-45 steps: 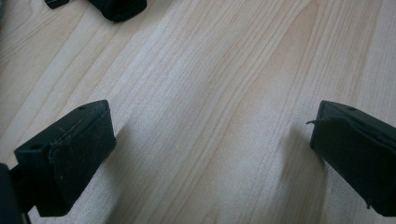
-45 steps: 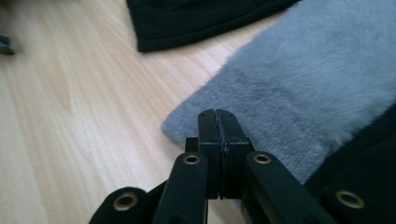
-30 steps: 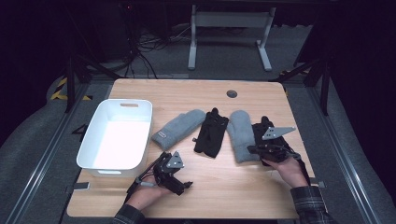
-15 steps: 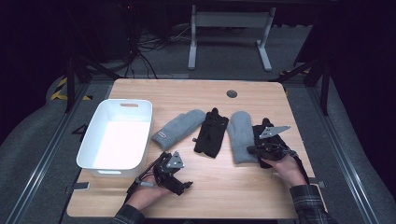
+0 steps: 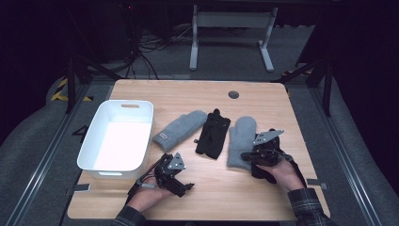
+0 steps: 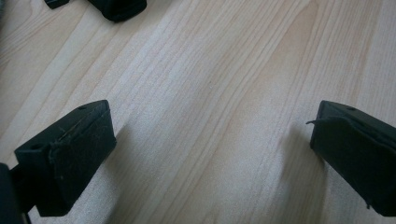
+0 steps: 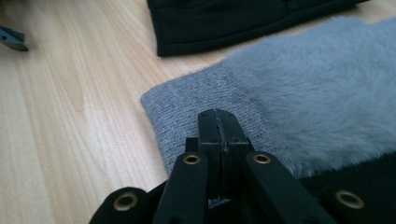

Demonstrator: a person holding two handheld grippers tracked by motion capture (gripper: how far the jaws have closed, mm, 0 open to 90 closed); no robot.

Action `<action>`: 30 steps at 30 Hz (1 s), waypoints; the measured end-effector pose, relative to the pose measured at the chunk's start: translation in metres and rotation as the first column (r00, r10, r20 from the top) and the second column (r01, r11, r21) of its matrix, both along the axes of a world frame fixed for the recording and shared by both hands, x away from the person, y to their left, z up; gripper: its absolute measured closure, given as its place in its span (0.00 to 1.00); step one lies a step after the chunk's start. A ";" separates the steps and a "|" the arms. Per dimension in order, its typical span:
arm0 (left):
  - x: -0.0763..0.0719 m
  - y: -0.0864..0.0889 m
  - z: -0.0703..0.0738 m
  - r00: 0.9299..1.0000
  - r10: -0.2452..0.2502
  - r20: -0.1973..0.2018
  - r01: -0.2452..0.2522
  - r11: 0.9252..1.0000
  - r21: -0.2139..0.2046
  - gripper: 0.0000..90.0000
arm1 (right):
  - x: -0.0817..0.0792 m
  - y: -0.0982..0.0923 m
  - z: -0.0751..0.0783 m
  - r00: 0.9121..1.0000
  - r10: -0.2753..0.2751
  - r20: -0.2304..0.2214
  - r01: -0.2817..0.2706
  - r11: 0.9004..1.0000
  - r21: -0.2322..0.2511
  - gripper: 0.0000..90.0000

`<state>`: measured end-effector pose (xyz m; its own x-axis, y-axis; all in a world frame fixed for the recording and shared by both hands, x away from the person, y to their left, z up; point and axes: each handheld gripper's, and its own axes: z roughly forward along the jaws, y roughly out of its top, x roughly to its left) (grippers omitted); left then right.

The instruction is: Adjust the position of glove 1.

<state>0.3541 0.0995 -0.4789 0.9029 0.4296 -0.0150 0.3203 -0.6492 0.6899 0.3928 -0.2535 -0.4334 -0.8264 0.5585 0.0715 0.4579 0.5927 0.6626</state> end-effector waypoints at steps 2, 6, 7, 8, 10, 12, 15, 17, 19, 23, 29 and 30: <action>0.000 0.000 0.000 1.000 0.000 0.000 0.000 1.000 0.000 0.00 | -0.002 0.002 0.000 1.000 0.009 -0.003 -0.009 1.000 0.002 1.00; 0.000 0.000 0.000 1.000 0.000 0.000 0.000 1.000 0.000 0.00 | -0.007 0.002 0.003 1.000 0.023 0.006 -0.023 0.999 0.029 1.00; 0.000 0.000 0.000 1.000 0.000 0.000 0.000 1.000 0.000 0.00 | -0.008 -0.001 0.005 1.000 0.016 0.012 -0.016 0.999 0.041 1.00; 0.000 0.000 0.000 1.000 0.000 0.000 0.000 1.000 0.000 0.00 | -0.010 -0.004 0.008 1.000 0.005 0.022 -0.006 0.999 0.053 1.00; 0.000 0.000 0.000 1.000 0.000 0.000 0.000 1.000 0.000 0.00 | -0.014 -0.014 0.013 0.999 -0.020 0.033 0.017 0.997 0.072 1.00; 0.000 0.000 0.000 1.000 0.000 0.000 0.000 1.000 0.000 0.00 | -0.017 -0.025 0.014 0.999 -0.045 0.029 0.042 0.996 0.077 1.00; 0.000 0.000 0.000 1.000 0.001 0.000 -0.001 1.000 0.001 0.00 | -0.019 -0.038 0.011 0.997 -0.076 0.011 0.075 0.994 0.077 1.00; 0.000 0.000 0.000 1.000 0.001 0.000 -0.001 1.000 0.000 0.00 | -0.020 -0.043 0.007 0.996 -0.092 0.006 0.091 0.995 0.049 1.00; 0.000 0.000 0.000 1.000 0.001 0.000 -0.001 1.000 0.000 0.00 | -0.020 -0.047 0.003 0.995 -0.103 -0.010 0.104 0.994 0.040 1.00; -0.001 0.000 0.000 1.000 0.003 -0.008 -0.003 1.000 -0.001 0.00 | -0.021 -0.052 -0.003 0.993 -0.115 -0.037 0.116 0.993 0.014 1.00; -0.001 0.000 0.000 1.000 0.003 -0.003 -0.003 1.000 0.002 0.00 | -0.024 -0.062 -0.009 0.987 -0.142 -0.069 0.142 0.990 -0.002 1.00; -0.001 0.000 0.000 1.000 0.003 -0.003 -0.003 1.000 0.003 0.00 | -0.025 -0.069 -0.008 0.985 -0.163 -0.061 0.162 0.987 -0.016 1.00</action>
